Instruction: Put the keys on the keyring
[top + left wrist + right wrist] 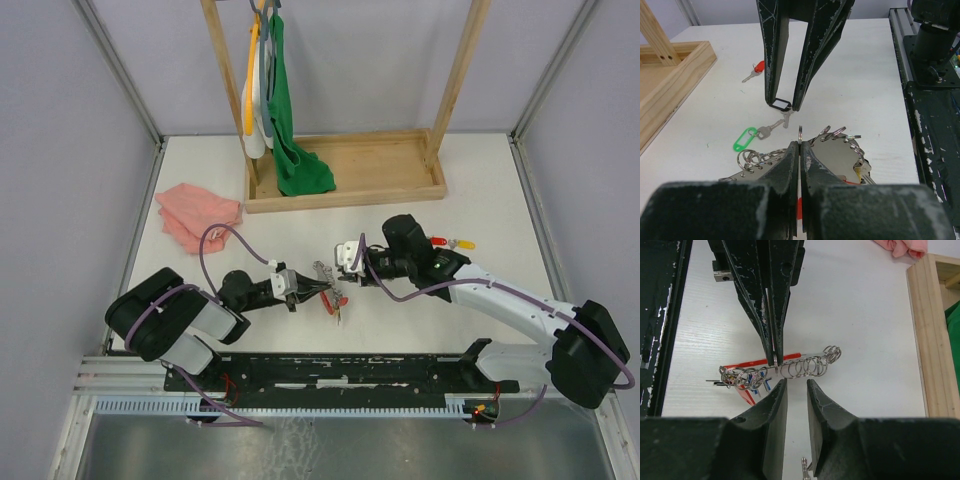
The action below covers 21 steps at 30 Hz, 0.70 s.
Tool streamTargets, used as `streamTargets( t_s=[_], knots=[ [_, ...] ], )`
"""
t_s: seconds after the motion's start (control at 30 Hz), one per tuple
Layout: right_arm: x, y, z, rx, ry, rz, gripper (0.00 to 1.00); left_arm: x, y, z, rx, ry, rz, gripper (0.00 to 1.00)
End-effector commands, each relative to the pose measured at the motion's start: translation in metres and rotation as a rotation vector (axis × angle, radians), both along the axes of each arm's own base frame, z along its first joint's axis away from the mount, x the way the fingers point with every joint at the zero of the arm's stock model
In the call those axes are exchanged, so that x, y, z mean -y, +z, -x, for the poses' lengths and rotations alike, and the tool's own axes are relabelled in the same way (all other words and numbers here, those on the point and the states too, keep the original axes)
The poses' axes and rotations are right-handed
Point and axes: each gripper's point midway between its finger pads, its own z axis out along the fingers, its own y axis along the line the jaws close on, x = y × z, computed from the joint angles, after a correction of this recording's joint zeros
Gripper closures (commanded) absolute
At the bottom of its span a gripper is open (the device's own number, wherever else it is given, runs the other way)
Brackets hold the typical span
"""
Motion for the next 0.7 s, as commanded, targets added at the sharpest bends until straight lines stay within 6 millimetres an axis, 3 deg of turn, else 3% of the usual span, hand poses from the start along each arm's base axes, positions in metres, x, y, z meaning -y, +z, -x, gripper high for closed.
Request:
streamTargets(
  t_s=[0.0, 0.3, 0.67],
  knots=[
    [-0.01, 0.006, 0.0, -0.005, 0.025, -0.048, 0.7, -0.001, 0.057, 0.003, 0.164, -0.003, 0.167, 0.97],
    [-0.011, -0.007, 0.004, -0.047, 0.046, -0.022, 0.69, -0.002, 0.062, 0.003, 0.171, 0.001, 0.178, 0.97],
    [-0.015, -0.007, 0.01, -0.082, 0.083, -0.026, 0.69, -0.001, 0.066, 0.004, 0.169, -0.006, 0.19, 0.97]
  ],
)
